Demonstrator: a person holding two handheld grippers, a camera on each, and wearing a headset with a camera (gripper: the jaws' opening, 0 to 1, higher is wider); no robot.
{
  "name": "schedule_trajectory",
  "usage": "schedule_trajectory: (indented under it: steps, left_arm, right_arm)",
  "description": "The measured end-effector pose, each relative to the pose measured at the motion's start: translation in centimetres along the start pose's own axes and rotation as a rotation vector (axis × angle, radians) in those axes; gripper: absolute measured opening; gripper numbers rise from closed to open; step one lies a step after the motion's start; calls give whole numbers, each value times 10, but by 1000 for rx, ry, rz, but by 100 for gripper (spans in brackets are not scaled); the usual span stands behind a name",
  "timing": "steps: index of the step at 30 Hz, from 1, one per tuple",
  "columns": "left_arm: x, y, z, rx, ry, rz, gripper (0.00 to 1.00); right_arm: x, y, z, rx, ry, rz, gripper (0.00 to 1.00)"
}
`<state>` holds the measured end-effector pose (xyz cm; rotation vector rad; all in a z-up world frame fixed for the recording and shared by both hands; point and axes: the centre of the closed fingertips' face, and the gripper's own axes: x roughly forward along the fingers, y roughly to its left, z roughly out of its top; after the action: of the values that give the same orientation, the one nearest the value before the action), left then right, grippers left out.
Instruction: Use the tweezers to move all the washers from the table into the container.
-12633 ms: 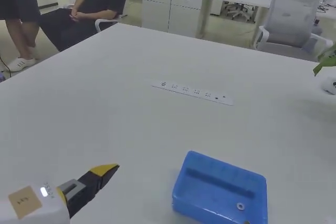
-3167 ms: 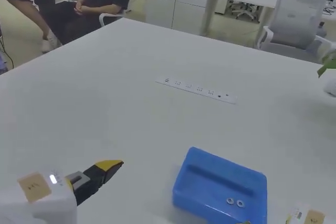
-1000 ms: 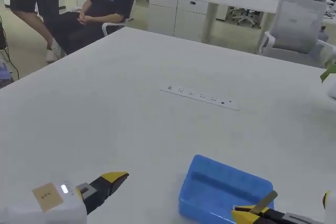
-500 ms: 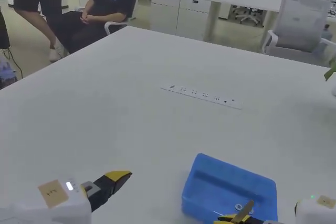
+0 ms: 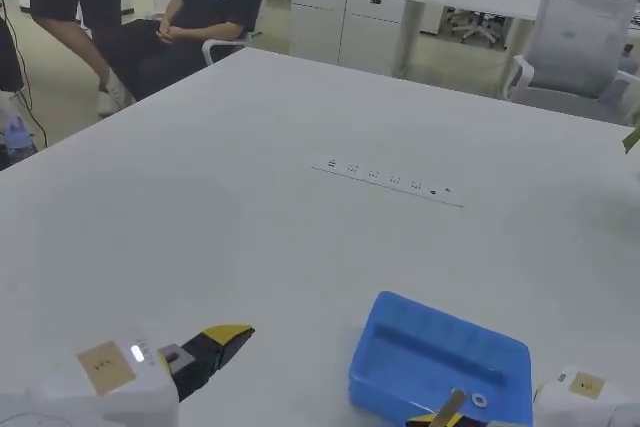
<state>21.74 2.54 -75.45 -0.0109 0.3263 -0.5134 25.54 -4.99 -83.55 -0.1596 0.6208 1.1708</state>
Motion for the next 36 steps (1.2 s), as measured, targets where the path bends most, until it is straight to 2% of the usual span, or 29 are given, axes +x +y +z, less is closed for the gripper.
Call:
schedule_trajectory:
  steps: [5,6,9,11,14,17,18,28,36]
  left_arm:
    - [0,0,0,3,2,0,80]
    - [0,0,0,2,2,0,80]
    - [0,0,0,2,1,1,80]
    - [0,0,0,3,2,0,80]
    - [0,0,0,3,2,0,80]
    - [0,0,0,2,1,2,80]
    - [0,1,0,0,-1,2,80]
    - [0,0,1,0,-3,0,80]
    - [-1,1,2,1,-9,2,80]
  right_arm:
    - [1,5,0,-68,10,10,3]
    - [1,7,0,-127,19,16,3]
    - [1,12,-3,-243,46,18,3]
    - [2,14,-2,-227,43,15,2]
    - [1,10,-1,-189,36,0,2]
    - [-4,8,13,-98,-32,1,2]
    - [-7,7,16,-90,-41,1,2]
    - [-30,-1,55,-62,-134,-21,2]
    - [-34,-8,67,-61,-154,-41,2]
